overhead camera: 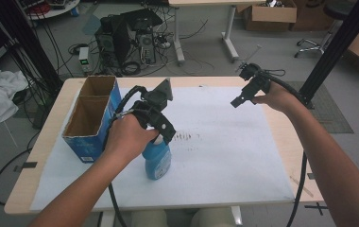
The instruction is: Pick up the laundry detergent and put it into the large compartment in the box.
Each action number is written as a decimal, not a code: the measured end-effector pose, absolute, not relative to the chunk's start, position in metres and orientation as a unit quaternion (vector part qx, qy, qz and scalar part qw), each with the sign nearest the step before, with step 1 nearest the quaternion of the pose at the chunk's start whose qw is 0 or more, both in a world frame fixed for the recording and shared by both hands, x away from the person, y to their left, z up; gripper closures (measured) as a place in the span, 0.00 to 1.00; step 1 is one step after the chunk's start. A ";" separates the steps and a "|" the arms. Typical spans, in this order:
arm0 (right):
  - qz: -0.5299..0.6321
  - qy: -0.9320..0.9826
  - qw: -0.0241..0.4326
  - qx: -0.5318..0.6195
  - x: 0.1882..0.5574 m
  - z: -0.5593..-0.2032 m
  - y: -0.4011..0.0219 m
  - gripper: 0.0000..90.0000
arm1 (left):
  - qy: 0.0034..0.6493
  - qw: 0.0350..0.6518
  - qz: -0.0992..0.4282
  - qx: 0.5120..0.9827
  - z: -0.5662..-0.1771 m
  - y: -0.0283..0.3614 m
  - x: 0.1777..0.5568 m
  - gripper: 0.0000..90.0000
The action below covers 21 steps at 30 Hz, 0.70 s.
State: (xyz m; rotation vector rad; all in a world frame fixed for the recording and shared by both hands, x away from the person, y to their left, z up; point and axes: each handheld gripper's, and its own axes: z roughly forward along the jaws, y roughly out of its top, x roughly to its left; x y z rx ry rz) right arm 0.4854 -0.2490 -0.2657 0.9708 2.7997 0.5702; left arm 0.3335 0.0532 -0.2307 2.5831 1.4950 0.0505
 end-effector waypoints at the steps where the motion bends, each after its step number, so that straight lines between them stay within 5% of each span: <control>1: 0.188 0.926 0.062 0.321 0.485 -0.266 -0.249 0.18 | 0.498 0.078 0.016 0.864 -0.232 0.053 0.334 0.23; 21: 0.186 0.927 0.058 0.320 0.487 -0.269 -0.246 0.19 | 0.477 0.066 -0.006 0.876 -0.262 0.054 0.337 0.23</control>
